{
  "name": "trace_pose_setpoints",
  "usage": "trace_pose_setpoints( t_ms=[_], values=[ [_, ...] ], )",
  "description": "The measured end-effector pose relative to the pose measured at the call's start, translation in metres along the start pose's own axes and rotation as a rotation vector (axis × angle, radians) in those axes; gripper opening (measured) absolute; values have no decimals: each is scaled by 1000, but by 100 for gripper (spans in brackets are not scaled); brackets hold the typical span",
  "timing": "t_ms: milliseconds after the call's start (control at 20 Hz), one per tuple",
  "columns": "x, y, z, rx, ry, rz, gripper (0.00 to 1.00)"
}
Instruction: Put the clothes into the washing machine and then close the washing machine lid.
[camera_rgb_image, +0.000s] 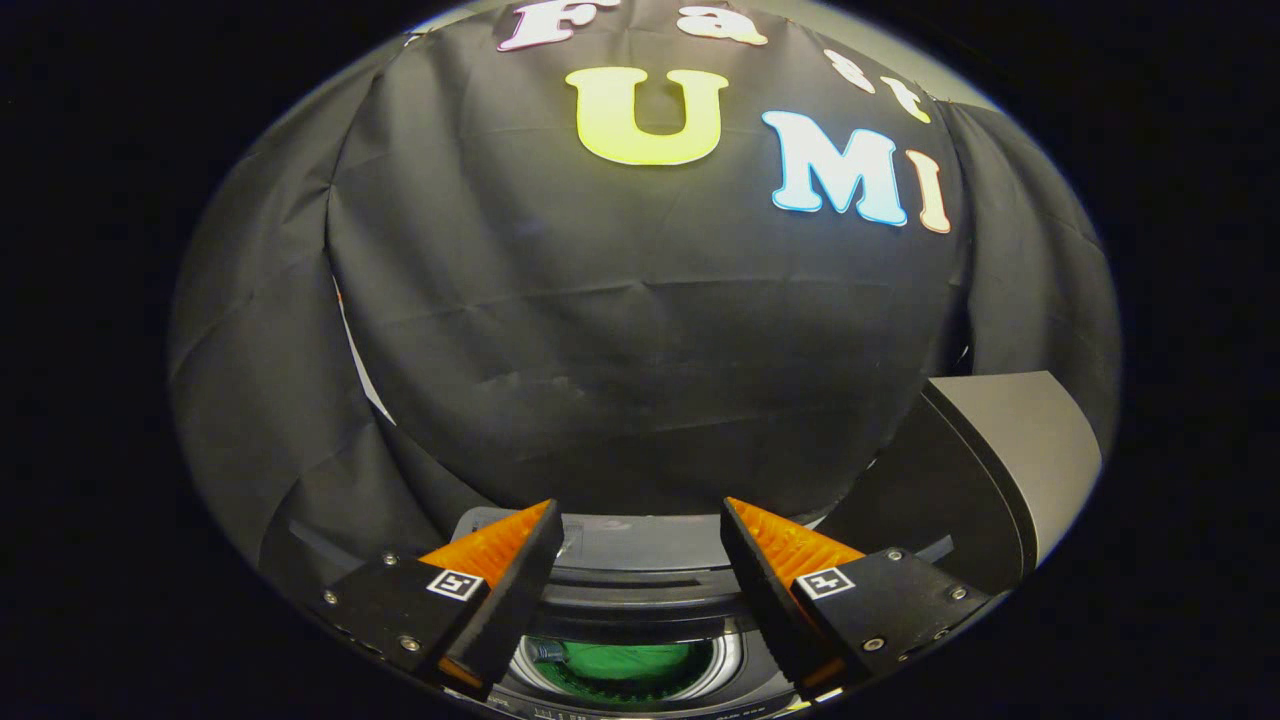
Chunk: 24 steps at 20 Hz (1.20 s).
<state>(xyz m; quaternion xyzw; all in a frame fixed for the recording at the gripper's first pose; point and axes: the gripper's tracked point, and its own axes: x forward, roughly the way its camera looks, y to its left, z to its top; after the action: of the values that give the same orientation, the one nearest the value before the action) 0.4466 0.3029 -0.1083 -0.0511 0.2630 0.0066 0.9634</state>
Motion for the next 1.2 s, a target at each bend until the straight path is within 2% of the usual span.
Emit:
trace_pose_setpoints(
  t_ms=[250, 500, 600, 950, 1200],
  values=[
    [-16, -1, -34, 2, 13, -5, 98],
    [-43, 3, -96, -23, 58, -38, 97],
    [-45, 8, -108, -35, 70, -21, 97],
    [-62, 27, -119, -75, 55, 16, 98],
    [-86, 31, -104, -95, -33, 41, 98]
  ],
)
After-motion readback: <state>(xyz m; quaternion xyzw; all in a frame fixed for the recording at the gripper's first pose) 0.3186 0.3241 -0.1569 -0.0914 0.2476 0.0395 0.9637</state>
